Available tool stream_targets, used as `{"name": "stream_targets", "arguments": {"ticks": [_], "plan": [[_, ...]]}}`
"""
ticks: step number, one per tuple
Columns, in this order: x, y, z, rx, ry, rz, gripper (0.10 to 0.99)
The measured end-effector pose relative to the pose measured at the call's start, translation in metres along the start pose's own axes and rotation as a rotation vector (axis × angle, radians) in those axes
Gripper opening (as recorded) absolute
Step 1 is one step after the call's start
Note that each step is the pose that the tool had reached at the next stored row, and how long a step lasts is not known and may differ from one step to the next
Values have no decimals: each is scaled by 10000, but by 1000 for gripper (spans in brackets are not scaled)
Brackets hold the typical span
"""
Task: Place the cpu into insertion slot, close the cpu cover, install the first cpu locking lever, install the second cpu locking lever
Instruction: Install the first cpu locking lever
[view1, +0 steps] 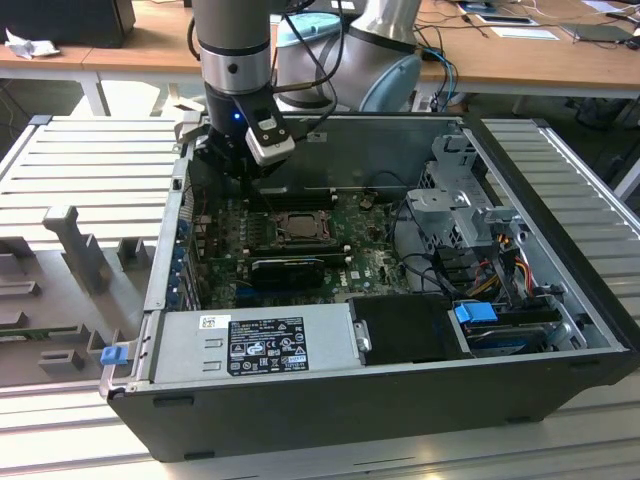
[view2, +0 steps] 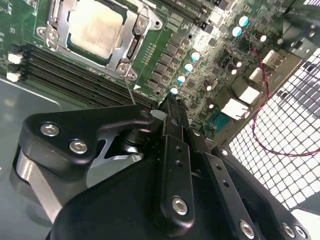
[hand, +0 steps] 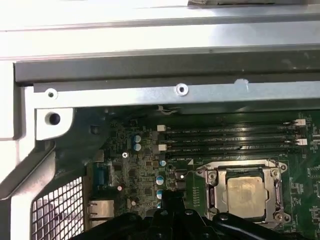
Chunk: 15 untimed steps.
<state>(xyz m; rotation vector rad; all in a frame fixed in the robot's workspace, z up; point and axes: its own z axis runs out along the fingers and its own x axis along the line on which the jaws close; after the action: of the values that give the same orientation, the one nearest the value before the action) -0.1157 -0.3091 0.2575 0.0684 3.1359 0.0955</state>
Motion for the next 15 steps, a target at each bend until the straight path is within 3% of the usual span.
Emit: {"name": "stream_targets", "arguments": {"ticks": [3,15], "plan": [[20,162,32,-2,2,-25,106],[-2,176,35,-2,2,-25,106]]}}
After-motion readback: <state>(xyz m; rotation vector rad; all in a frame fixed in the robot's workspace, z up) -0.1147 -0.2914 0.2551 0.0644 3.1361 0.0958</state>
